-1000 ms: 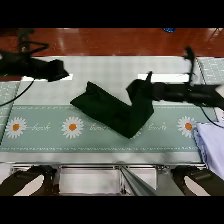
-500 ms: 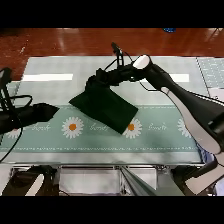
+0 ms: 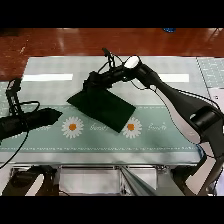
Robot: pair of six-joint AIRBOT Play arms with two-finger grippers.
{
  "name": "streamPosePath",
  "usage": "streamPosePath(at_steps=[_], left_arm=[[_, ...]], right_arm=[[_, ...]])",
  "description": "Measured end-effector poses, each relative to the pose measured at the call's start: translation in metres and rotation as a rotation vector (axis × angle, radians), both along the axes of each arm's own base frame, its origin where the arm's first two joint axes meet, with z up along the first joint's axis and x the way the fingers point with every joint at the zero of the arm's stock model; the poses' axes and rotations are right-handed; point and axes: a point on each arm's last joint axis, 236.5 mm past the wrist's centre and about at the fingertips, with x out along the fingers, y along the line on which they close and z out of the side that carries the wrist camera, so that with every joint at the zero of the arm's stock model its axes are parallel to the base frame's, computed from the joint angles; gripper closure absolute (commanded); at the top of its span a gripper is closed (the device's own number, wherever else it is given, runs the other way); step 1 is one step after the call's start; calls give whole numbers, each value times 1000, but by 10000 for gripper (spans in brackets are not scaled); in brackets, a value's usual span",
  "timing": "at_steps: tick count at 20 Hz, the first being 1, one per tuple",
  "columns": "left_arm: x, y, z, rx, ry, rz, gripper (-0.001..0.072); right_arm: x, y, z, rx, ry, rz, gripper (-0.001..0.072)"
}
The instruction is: Fold the shirts.
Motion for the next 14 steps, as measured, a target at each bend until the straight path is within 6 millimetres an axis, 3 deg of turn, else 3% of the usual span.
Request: streamPosePath(at_steps=[3, 7, 11, 14], left_arm=[[2, -1, -4, -8, 12, 4, 685], [2, -4, -4, -23, 17, 6, 685], [3, -5, -3, -33, 20, 10, 685], [3, -5, -3, -37, 21, 12, 685]], right_arm=[[-5, -26, 13, -13, 24, 45, 298], [-2, -86, 40, -124, -14, 47, 299], [-3, -171, 74, -340, -148, -36, 305], [-15, -237, 80, -492, -211, -212, 305]])
